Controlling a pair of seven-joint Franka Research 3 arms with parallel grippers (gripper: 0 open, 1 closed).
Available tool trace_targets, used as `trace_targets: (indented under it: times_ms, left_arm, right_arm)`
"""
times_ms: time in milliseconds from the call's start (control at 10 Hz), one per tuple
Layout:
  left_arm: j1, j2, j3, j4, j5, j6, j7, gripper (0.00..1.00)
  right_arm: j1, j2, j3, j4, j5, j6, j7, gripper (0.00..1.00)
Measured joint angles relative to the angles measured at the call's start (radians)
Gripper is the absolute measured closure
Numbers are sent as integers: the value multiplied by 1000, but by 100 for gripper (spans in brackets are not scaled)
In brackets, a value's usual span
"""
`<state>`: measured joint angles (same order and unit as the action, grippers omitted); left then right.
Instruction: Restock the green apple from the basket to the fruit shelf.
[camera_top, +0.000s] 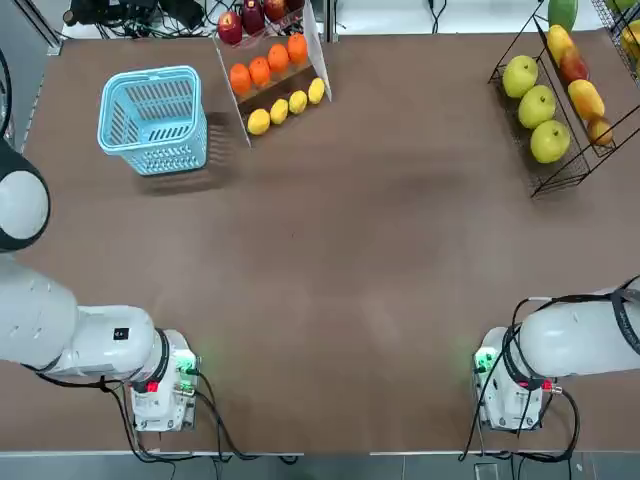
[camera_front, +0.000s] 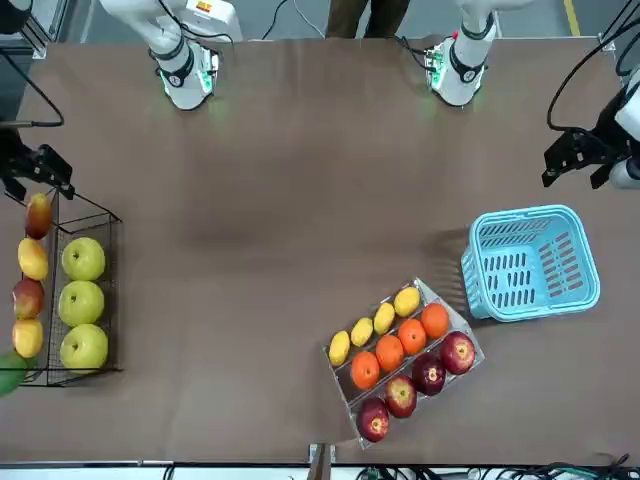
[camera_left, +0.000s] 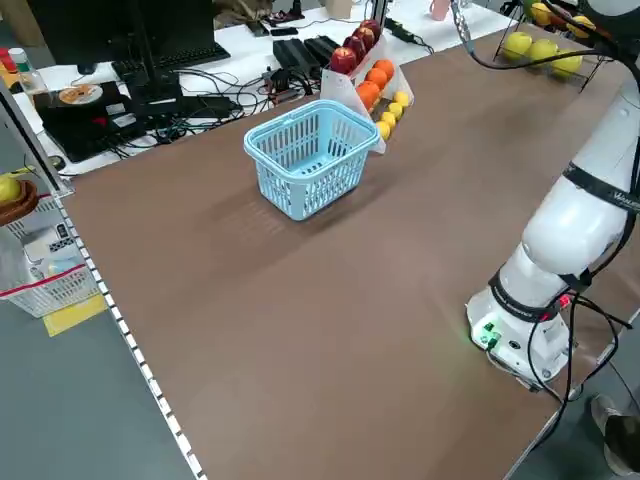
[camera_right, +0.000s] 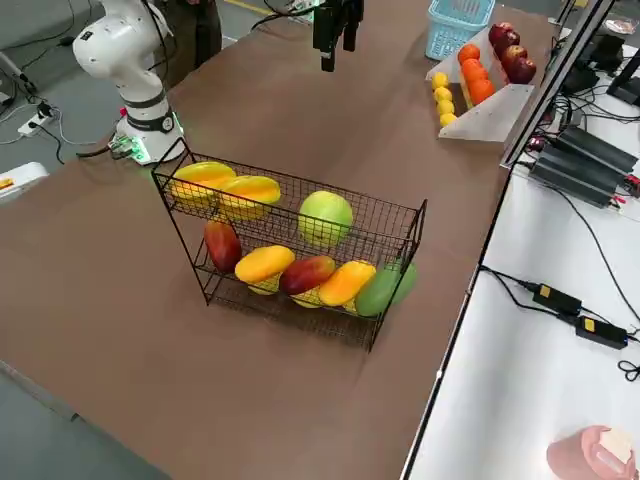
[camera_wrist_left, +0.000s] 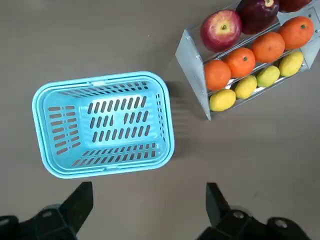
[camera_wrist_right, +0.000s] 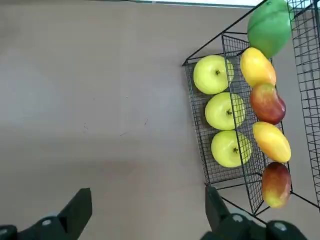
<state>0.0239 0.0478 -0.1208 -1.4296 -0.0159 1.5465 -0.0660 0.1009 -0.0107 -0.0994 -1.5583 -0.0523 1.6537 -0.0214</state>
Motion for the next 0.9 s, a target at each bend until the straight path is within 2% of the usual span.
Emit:
trace_targets:
  times_ms: [900]
  left_arm:
    - [5, 2, 12, 0, 0, 0, 0, 0]
  right_arm:
    - [2, 0, 12, 2, 0, -18, 31, 0]
